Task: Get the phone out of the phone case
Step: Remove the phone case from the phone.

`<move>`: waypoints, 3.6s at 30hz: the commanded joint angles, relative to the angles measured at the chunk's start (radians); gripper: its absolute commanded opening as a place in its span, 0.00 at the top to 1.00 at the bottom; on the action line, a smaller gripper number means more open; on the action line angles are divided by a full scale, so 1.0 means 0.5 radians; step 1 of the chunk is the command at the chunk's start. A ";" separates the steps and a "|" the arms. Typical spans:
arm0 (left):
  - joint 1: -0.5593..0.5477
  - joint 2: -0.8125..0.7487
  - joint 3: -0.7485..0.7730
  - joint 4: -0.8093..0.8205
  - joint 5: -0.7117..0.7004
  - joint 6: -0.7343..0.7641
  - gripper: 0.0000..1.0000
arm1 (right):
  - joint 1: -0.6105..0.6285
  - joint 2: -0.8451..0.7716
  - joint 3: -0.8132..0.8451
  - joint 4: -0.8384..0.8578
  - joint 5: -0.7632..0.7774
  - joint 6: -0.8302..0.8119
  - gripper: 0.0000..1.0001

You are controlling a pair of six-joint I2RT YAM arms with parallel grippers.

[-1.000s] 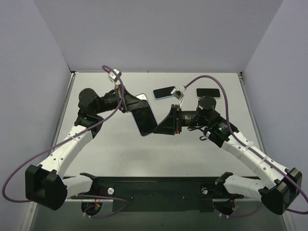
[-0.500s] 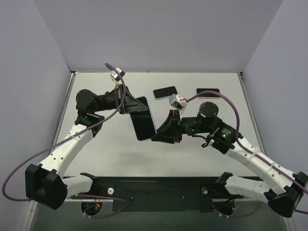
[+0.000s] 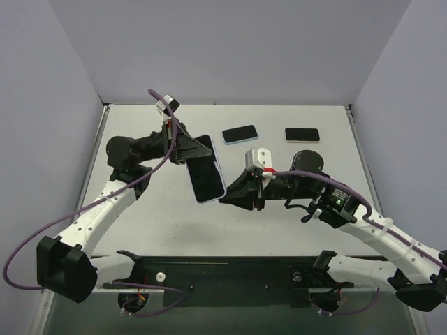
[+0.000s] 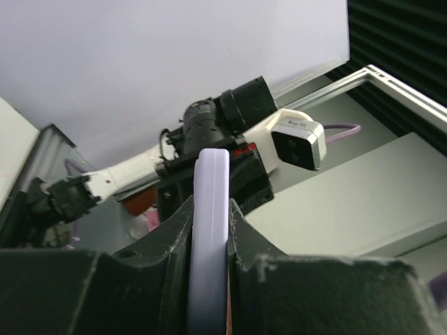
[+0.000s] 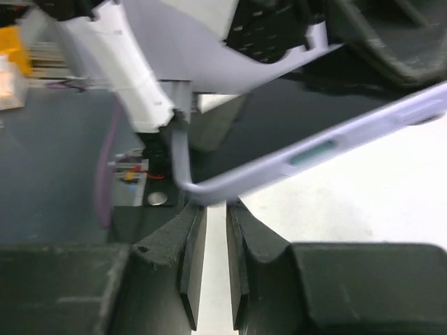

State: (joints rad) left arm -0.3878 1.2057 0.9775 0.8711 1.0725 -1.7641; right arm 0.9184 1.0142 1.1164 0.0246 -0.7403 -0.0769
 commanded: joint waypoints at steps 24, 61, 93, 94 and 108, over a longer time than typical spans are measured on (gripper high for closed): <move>0.119 -0.221 0.450 -1.622 -0.252 1.718 1.00 | -0.370 0.002 -0.085 -0.190 0.101 1.212 0.10; 0.094 -0.151 0.220 -0.097 0.061 -0.055 1.00 | -0.107 0.245 -0.158 0.061 -0.239 0.009 1.00; -0.072 -0.414 0.386 -1.629 -0.534 1.040 1.00 | -0.208 0.295 -0.023 -0.211 1.250 0.622 0.28; 0.005 -0.387 0.310 -1.535 -0.543 0.998 1.00 | -0.205 0.233 -0.051 -0.245 1.256 0.660 0.17; 0.153 -0.303 -0.022 -1.472 -0.813 1.310 1.00 | -0.303 0.159 -0.401 0.351 0.554 1.878 0.31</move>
State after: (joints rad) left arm -0.3168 1.1065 0.9981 0.1204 0.7269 -1.1595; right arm 0.7422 1.1061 0.9401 -0.0319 -0.3813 0.6914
